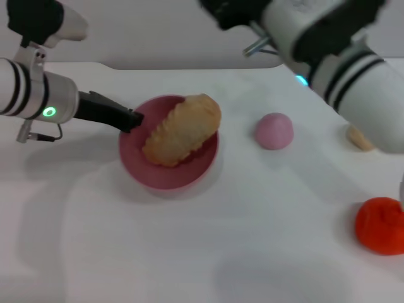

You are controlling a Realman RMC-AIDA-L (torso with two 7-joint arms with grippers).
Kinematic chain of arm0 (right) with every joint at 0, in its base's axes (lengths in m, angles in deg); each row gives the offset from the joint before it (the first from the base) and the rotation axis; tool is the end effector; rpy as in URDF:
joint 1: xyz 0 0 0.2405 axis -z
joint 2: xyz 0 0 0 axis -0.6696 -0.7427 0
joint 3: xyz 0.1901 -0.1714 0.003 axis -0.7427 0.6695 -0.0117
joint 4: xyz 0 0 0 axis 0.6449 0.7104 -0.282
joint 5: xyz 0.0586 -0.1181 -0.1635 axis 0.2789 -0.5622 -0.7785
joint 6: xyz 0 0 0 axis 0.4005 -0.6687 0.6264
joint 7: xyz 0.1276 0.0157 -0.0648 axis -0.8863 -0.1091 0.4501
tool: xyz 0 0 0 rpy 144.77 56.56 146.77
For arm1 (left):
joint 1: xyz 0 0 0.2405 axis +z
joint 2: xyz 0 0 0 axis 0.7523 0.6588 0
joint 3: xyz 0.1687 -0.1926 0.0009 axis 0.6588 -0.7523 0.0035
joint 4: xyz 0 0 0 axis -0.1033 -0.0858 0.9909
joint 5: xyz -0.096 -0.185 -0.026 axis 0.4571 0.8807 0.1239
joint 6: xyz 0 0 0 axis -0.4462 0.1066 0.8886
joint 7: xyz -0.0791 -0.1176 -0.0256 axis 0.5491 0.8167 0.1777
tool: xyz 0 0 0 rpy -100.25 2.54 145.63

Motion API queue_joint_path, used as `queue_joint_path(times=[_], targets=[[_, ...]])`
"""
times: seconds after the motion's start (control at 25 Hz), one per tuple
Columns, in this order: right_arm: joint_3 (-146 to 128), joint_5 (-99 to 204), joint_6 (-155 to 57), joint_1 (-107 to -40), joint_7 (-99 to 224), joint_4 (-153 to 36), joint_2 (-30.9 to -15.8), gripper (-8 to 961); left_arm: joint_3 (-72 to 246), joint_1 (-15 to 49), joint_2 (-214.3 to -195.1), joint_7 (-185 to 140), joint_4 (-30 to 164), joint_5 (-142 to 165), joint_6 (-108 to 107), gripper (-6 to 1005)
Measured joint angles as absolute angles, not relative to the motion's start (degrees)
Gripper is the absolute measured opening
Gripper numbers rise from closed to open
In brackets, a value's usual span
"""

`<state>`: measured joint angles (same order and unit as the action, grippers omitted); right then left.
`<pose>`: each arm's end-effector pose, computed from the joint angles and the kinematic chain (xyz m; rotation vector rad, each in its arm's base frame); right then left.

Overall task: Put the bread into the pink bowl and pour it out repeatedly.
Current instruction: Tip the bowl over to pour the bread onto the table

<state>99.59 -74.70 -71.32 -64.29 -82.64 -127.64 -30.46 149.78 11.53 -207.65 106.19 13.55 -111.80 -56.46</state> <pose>0.0885 0.3785 -0.0390 -1.9464 0.1480 0.6995 -0.2185 0.4109 -0.0028 -2.4798 -0.9046 0.0255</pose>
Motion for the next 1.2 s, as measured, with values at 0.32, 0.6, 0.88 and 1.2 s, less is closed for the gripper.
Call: queue_joint_path(times=[0.32,0.6,0.88,1.2], targets=[[104.2,-68.6,-104.8,-61.7,-87.9,-111.3,-30.17,578,159.1,11.0,-207.97,109.0,13.3,-111.3,-47.2,46],[101.2,-65.7,-112.6,-58.7,-90.0,-106.1,-29.97,577,161.3,10.9,-208.07,110.9,12.3,-109.9,-39.0,46],[94.7,-65.2,-114.3,-56.6,-90.2,-102.8,-29.95,577,169.6,14.0,-208.08,111.0,9.6,-106.7,-27.4,46],[90.2,-64.9,-114.6,-55.9,-90.2,-100.6,-29.84,577,184.5,20.9,-208.07,110.5,6.3,-106.5,-9.0,46]])
